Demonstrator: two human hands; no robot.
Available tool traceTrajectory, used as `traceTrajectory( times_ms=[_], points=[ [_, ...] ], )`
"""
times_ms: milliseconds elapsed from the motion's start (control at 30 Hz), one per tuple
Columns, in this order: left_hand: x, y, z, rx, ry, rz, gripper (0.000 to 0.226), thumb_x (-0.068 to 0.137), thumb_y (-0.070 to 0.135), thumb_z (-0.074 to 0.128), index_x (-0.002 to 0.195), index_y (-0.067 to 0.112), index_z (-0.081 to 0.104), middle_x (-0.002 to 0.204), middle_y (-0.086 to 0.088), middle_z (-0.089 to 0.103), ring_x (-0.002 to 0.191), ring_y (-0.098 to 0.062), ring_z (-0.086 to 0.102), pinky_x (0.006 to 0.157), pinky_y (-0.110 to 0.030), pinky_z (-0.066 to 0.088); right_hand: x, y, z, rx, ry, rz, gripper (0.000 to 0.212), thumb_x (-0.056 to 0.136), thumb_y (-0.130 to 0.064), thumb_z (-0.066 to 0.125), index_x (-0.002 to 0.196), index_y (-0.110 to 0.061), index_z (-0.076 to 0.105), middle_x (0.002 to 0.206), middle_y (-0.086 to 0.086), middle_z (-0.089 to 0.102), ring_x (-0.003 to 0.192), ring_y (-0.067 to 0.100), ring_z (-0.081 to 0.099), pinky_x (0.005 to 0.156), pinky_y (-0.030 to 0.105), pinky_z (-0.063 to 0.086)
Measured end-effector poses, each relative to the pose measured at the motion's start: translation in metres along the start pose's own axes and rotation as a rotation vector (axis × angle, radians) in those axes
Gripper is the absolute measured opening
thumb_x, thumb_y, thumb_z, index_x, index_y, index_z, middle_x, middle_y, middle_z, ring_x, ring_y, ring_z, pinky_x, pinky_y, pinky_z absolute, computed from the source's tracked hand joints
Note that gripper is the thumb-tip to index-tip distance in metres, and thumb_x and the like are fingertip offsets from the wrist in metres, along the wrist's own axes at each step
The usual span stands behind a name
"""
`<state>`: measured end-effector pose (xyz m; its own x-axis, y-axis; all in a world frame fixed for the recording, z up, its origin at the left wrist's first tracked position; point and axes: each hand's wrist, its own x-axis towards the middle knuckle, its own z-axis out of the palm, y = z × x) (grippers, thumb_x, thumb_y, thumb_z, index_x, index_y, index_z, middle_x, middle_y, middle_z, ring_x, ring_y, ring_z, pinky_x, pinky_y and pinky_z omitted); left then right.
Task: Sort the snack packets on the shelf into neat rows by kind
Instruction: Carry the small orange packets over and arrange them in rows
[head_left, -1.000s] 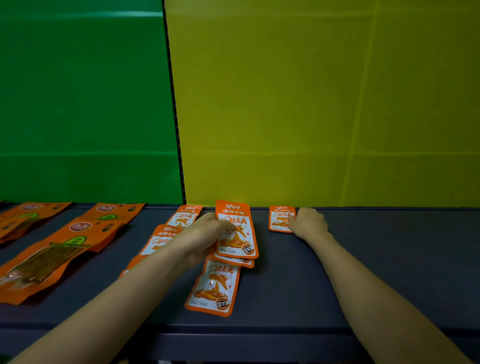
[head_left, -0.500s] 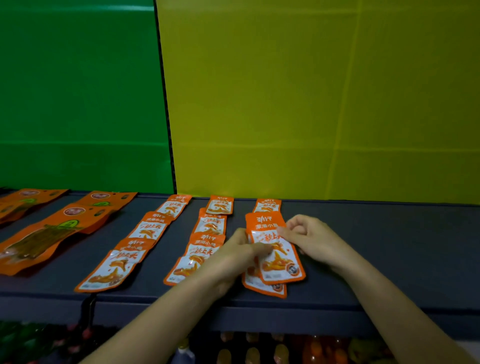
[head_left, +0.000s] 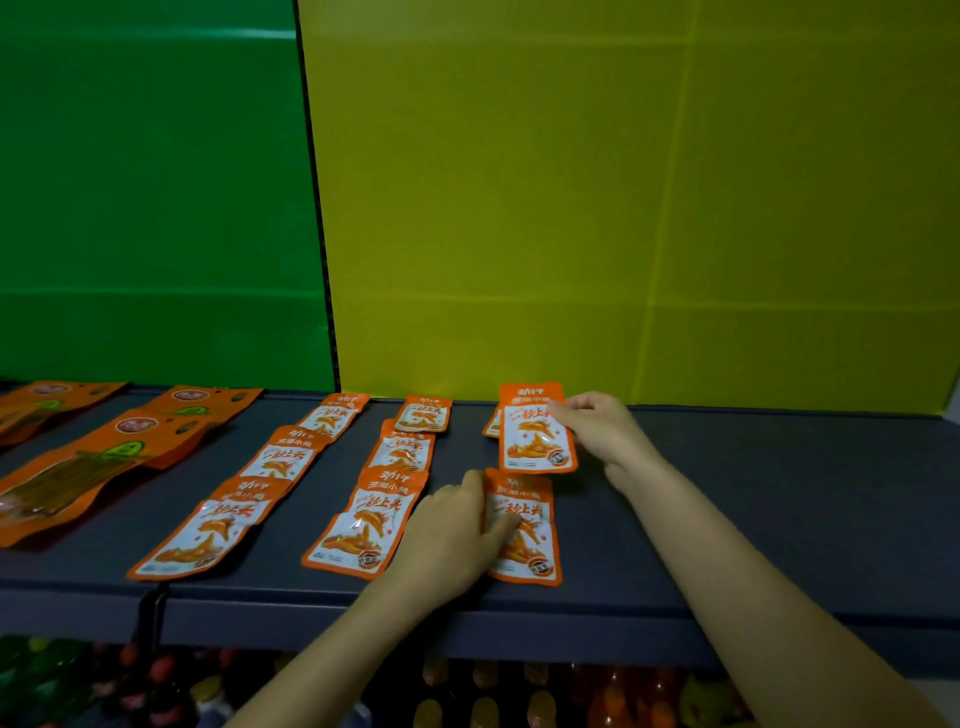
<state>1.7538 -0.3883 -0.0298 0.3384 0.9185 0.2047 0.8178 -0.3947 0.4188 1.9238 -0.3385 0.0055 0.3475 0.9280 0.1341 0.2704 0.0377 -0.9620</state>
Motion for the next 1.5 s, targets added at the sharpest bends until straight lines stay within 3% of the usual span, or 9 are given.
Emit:
traceTrajectory(
  times_ms=[100,200,267,667,900,1000,1100,1233,1500],
  points=[
    [-0.003,0.002,0.002,0.129,0.071,0.031,0.042,0.092,0.049,0.042,0.12,0.017,0.046,0.116,-0.005,0.059,0.106,-0.02,0.054,0.086,-0.029,0.041,0.01,0.013,0.021,-0.133,0.052,0.018,0.016,0.085,-0.023,0.066,0.075,-0.015,0.055,0.111,0.015,0.068,0.093,0.025,0.065,0.08,0.035,0.053],
    [-0.007,0.005,0.005,0.24,0.154,0.068,0.037,0.094,0.048,0.036,0.109,0.017,0.049,0.112,-0.003,0.061,0.103,-0.019,0.055,0.085,-0.029,0.04,0.013,0.023,0.029,-0.311,0.091,0.019,0.026,0.084,-0.027,0.065,0.101,-0.009,0.063,0.116,0.011,0.066,0.107,0.027,0.062,0.089,0.037,0.051],
    [-0.009,0.007,0.007,0.282,0.201,0.088,0.035,0.095,0.046,0.033,0.106,0.017,0.049,0.111,-0.002,0.06,0.102,-0.018,0.054,0.085,-0.028,0.039,0.012,0.025,0.03,-0.402,0.089,-0.008,0.031,0.085,-0.029,0.064,0.109,-0.009,0.06,0.117,0.01,0.065,0.108,0.026,0.061,0.084,0.032,0.05],
    [-0.007,0.008,0.011,0.353,0.251,0.112,0.035,0.095,0.045,0.028,0.103,0.019,0.049,0.107,0.0,0.059,0.096,-0.016,0.056,0.079,-0.025,0.035,0.004,0.027,0.026,-0.739,0.045,-0.134,0.035,0.093,-0.033,0.051,0.117,-0.006,0.047,0.119,0.015,0.061,0.107,0.032,0.06,0.079,0.037,0.049],
    [-0.012,0.004,-0.012,0.36,0.353,0.097,0.04,0.094,0.051,0.029,0.108,0.021,0.053,0.109,0.002,0.059,0.102,-0.018,0.055,0.087,-0.029,0.036,-0.011,0.01,0.009,-0.74,0.084,-0.256,0.026,0.096,-0.03,0.044,0.115,-0.014,0.052,0.118,0.007,0.059,0.107,0.027,0.057,0.072,0.029,0.038],
    [-0.027,-0.016,-0.034,0.375,0.467,0.067,0.041,0.09,0.047,0.031,0.096,0.021,0.061,0.09,0.001,0.066,0.087,-0.022,0.063,0.074,-0.034,0.043,-0.022,0.0,0.008,-0.682,0.044,-0.43,0.02,0.095,-0.024,0.046,0.11,-0.019,0.057,0.115,0.002,0.061,0.102,0.02,0.058,0.077,0.031,0.044],
    [-0.056,-0.053,-0.056,0.431,0.533,-0.037,0.036,0.084,0.042,0.035,0.081,0.018,0.063,0.075,0.0,0.066,0.073,-0.026,0.065,0.061,-0.034,0.046,-0.046,-0.016,0.021,-0.612,-0.016,-0.61,0.018,0.094,-0.022,0.049,0.105,-0.021,0.062,0.109,-0.002,0.064,0.098,0.017,0.059,0.078,0.029,0.043],
    [-0.11,-0.107,-0.089,0.513,0.582,-0.239,0.038,0.083,0.042,0.037,0.082,0.015,0.064,0.073,0.0,0.066,0.069,-0.026,0.065,0.059,-0.03,0.045,-0.089,-0.038,0.064,-0.539,-0.208,-0.827,0.017,0.091,-0.026,0.052,0.103,-0.023,0.064,0.104,-0.006,0.068,0.1,0.017,0.061,0.084,0.033,0.047],
    [-0.239,-0.225,-0.127,0.685,0.571,-0.588,0.018,0.076,0.03,0.066,0.075,0.011,0.066,0.066,-0.003,0.066,0.055,-0.027,0.065,0.051,-0.024,0.036,-0.169,-0.059,0.205,-0.515,-0.555,-0.988,0.025,0.095,-0.035,0.044,0.117,-0.029,0.054,0.116,-0.012,0.059,0.111,0.011,0.053,0.089,0.029,0.044]
  ],
)
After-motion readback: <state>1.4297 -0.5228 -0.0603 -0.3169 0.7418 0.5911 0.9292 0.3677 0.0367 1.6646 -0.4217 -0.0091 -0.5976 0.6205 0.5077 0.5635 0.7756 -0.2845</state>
